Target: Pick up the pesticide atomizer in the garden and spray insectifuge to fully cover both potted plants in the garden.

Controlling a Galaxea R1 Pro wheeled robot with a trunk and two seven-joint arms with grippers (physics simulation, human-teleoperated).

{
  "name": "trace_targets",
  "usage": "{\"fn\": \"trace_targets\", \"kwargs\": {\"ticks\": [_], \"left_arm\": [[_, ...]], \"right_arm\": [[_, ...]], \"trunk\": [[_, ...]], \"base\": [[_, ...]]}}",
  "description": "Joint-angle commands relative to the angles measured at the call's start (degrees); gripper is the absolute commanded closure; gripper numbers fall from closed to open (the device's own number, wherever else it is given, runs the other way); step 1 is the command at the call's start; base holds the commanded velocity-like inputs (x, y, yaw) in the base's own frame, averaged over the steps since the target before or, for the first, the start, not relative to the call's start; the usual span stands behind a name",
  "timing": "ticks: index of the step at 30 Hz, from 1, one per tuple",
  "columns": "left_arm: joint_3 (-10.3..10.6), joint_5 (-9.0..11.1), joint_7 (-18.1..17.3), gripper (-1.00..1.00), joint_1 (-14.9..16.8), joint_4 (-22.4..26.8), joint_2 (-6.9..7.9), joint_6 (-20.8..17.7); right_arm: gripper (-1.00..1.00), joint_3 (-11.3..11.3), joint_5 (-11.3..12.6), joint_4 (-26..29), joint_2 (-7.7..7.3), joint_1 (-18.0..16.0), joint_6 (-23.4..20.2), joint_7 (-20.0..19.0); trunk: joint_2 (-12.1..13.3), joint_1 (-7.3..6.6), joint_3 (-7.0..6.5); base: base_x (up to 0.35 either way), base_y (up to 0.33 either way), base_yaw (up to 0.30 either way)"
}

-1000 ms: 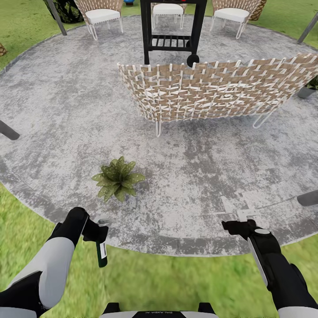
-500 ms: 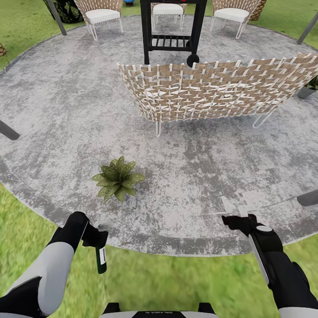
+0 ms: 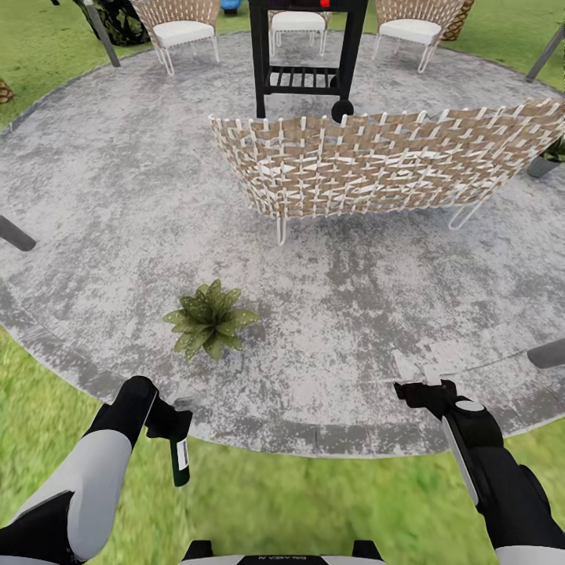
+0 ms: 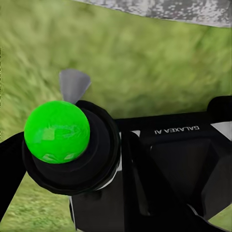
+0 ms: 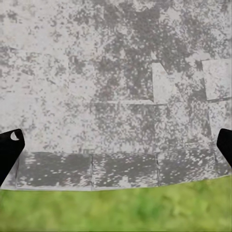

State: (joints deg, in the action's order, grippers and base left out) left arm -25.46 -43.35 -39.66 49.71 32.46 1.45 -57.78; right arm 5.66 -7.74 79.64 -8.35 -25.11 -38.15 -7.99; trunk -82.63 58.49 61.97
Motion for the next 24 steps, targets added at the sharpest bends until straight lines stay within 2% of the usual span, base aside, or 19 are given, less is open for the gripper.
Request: {"fn": "trace_targets", "kwargs": {"ticks": [1,13,24], "left_arm": [[-0.29,-0.62,-0.54,1.0,0.04,0.06,-0.04,-0.14],[-0.29,-0.65,-0.51,1.0,0.01,0.06,-0.13,-0.13],[-0.26,-0.66,-0.51,1.0,0.02,0.06,-0.14,-0.13]], "right_arm": [[-1.0,0.06,-0.61,0.08,0.0,-0.02,-0.26,-0.53],[-1.0,0.06,-0.61,0.08,0.0,-0.02,-0.26,-0.53],[-1.0,0.06,-0.61,0.05,0.0,-0.02,-0.26,-0.53]], "trunk": [[-0.02,0.0,-0.06],[-0.02,0.0,-1.15],[4.39,-2.42,-4.13]], "base": [[0.0,0.0,0.0],[0.0,0.0,0.0],[0.0,0.0,0.0]]}}
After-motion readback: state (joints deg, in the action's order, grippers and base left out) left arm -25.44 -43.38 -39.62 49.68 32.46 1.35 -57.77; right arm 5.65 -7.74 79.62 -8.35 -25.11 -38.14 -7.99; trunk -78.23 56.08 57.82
